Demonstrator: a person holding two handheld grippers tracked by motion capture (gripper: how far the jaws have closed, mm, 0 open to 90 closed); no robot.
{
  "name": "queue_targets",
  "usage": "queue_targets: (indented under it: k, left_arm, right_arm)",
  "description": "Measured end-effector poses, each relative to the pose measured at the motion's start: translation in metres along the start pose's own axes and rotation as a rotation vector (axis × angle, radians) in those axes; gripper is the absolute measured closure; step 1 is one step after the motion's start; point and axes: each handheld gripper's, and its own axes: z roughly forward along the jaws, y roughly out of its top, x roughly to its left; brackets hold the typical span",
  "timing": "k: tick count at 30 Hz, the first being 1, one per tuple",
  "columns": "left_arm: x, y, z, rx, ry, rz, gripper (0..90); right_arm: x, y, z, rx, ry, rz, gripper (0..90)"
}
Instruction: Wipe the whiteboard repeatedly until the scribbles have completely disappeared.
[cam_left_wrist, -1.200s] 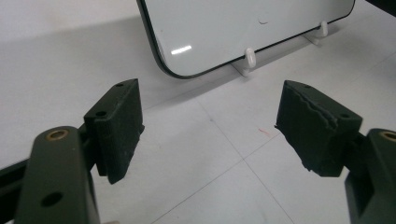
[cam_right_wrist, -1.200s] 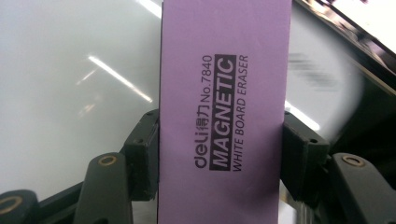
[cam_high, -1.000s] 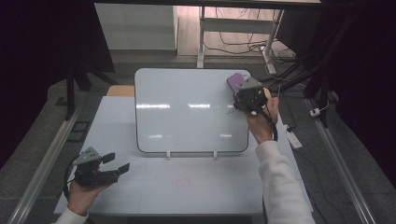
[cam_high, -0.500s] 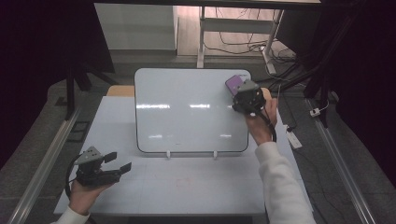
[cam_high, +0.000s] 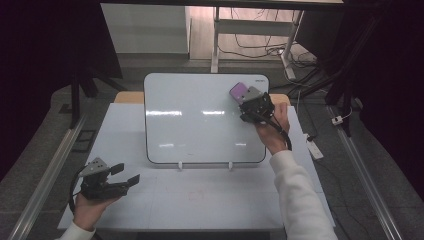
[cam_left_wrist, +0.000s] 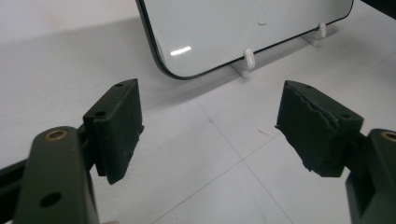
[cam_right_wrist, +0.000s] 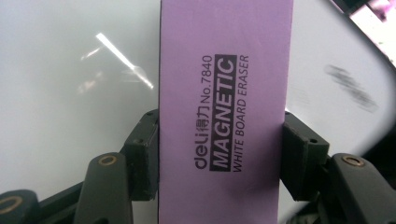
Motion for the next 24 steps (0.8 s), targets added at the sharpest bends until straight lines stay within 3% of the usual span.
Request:
queue_targets:
  k: [2, 3, 9, 11, 14, 18, 20, 24]
  left_arm:
    - [0.000, 0.000, 0.000, -0.002, -0.002, 0.003, 23.3]
    - [0.000, 0.000, -0.001, -0.003, -0.002, 0.002, 23.4]
    - [0.002, -0.001, 0.001, 0.002, 0.000, -0.008, 23.3]
    - [0.002, -0.001, 0.002, 0.003, -0.002, -0.005, 23.3]
    - [0.000, 0.000, 0.002, 0.003, -0.001, -0.005, 23.2]
    - [0.000, 0.000, 0.003, 0.003, -0.002, -0.005, 23.2]
    - [0.000, 0.000, 0.003, 0.005, -0.001, -0.005, 23.2]
    - [-0.002, 0.000, 0.006, 0.009, -0.003, -0.005, 23.2]
  right_arm:
    - [-0.011, -0.004, 0.000, -0.011, -0.005, 0.080, 40.0]
    - [-0.010, -0.005, -0.001, -0.010, -0.005, 0.076, 40.0]
    - [0.043, -0.021, -0.006, -0.010, 0.045, -0.072, 40.0]
    - [0.054, -0.030, -0.008, -0.016, 0.060, -0.085, 40.0]
    - [0.055, -0.039, -0.014, -0.031, 0.115, -0.023, 40.0]
    - [0.049, -0.046, -0.032, -0.097, 0.159, 0.089, 40.0]
    - [0.052, -0.050, -0.040, -0.113, 0.163, 0.100, 40.0]
    - [0.067, -0.058, -0.055, -0.126, 0.152, 0.077, 40.0]
